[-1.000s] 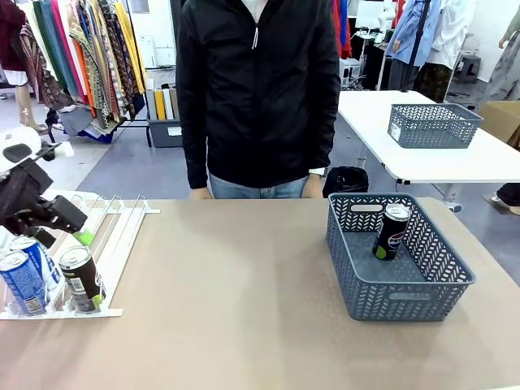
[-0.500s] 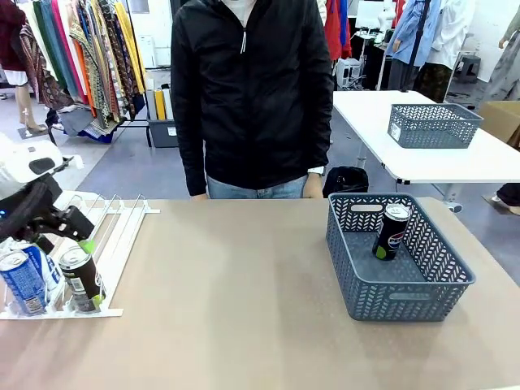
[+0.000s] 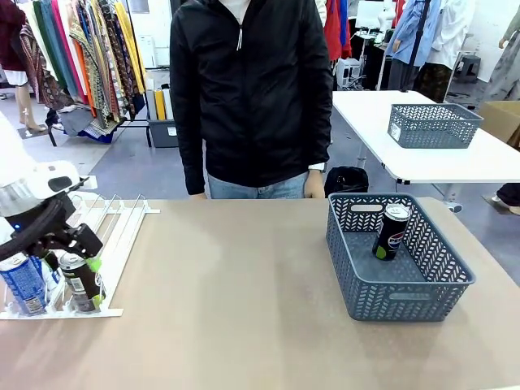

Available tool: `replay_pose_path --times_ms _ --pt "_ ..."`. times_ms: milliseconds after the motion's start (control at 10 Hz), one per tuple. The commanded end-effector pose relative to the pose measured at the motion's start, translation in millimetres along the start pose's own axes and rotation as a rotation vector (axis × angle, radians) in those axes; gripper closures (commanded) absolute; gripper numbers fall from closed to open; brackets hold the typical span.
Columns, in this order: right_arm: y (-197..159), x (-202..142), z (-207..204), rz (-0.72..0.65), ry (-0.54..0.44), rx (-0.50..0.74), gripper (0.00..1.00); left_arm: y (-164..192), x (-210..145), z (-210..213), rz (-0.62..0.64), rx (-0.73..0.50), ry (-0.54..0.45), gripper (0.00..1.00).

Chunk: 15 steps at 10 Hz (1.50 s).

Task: Retrieve and store the cans from the dispenser.
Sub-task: Pick up the last remaining can from one row of the Automatic Can Dispenser and place it in the middle of the table.

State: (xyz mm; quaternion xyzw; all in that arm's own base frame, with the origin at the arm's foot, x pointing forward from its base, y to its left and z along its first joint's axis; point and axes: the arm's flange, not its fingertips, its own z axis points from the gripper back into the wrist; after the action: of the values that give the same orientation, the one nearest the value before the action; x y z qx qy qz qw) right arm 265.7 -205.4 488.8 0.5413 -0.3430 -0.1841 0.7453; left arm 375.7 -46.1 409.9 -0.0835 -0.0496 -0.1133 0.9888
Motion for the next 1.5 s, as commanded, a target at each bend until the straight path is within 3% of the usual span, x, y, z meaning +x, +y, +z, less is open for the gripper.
replay_pose_path --times_ms 0,400,500,600,700,1200,1400 --pt "0.7 3.3 -2.0 0.023 -0.017 0.024 0.0 -8.9 -25.3 -18.0 0.002 0.039 0.003 0.0" --pt "0.7 3.3 -2.0 0.023 -0.017 0.024 0.0 -10.1 -23.8 -22.9 -0.006 0.051 0.018 0.0" --pt "0.7 3.3 -2.0 0.023 -0.017 0.024 0.0 -10.0 -23.8 -22.9 -0.003 0.055 0.006 0.13" --pt "0.7 3.3 -2.0 0.023 -0.017 0.024 0.0 -10.1 -22.9 -23.2 -0.002 0.064 0.007 0.73" --pt "0.7 3.3 -2.0 0.023 -0.017 0.024 0.0 -10.4 -23.0 -23.4 -0.003 0.069 -0.001 1.0" --pt "0.7 3.3 -2.0 0.023 -0.017 0.024 0.0 -9.7 -22.4 -20.9 0.002 0.087 -0.017 1.0" --pt "0.7 3.3 -2.0 0.023 -0.017 0.024 0.0 -13.4 -28.0 12.4 -0.003 0.081 -0.049 1.0"
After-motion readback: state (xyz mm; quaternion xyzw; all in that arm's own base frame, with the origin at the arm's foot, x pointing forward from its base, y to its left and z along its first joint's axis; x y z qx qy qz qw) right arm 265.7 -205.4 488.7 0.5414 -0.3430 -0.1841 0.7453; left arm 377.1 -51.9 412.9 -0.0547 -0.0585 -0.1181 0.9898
